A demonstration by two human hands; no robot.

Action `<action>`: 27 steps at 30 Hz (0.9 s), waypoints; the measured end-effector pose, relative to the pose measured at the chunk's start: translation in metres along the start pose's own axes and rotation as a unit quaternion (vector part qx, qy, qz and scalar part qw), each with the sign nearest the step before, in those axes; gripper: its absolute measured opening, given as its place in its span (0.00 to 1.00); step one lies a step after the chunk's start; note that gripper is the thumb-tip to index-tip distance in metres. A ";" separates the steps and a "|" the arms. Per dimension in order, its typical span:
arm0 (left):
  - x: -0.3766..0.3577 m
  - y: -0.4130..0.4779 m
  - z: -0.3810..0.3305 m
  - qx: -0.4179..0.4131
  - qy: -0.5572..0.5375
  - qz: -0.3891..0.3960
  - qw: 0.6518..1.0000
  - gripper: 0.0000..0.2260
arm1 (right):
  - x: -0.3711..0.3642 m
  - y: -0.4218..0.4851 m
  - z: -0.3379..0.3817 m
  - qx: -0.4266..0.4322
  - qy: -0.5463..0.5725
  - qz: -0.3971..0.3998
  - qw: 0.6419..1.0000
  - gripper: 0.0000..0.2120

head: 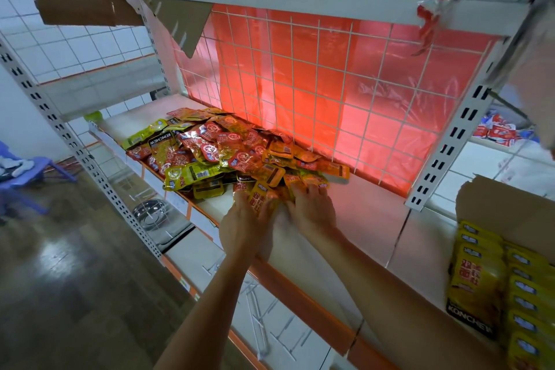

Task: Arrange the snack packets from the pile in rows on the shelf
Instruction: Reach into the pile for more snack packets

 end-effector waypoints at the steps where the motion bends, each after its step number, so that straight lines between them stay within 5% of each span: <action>1: 0.001 -0.001 -0.001 -0.002 -0.003 -0.004 1.000 0.23 | 0.002 -0.007 -0.003 0.008 -0.005 0.007 1.000 0.22; 9: 0.002 -0.020 -0.016 -0.018 -0.004 -0.020 1.000 0.17 | 0.015 -0.076 -0.017 -0.004 -0.025 0.003 1.000 0.26; 13: -0.005 -0.049 -0.031 0.012 -0.032 -0.003 0.999 0.16 | 0.030 -0.098 -0.042 -0.072 0.097 0.012 0.993 0.19; 21: -0.014 -0.100 -0.080 0.001 -0.206 -0.014 0.978 0.08 | 0.026 -0.151 -0.107 -0.287 0.511 -0.007 0.810 0.11; 27: -0.022 -0.131 -0.125 -0.078 -0.257 -0.032 0.963 0.12 | 0.044 -0.182 -0.149 -0.307 0.623 -0.054 0.718 0.18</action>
Point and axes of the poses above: each hand's wrist, its own y-axis towards the middle knuckle, its own x-axis out of the back of the hand, z = x × y, the point moved 5 cm from there along y, towards the middle knuckle, and after that the axes turned 11 degrees about -y, right-handed, at the moved point
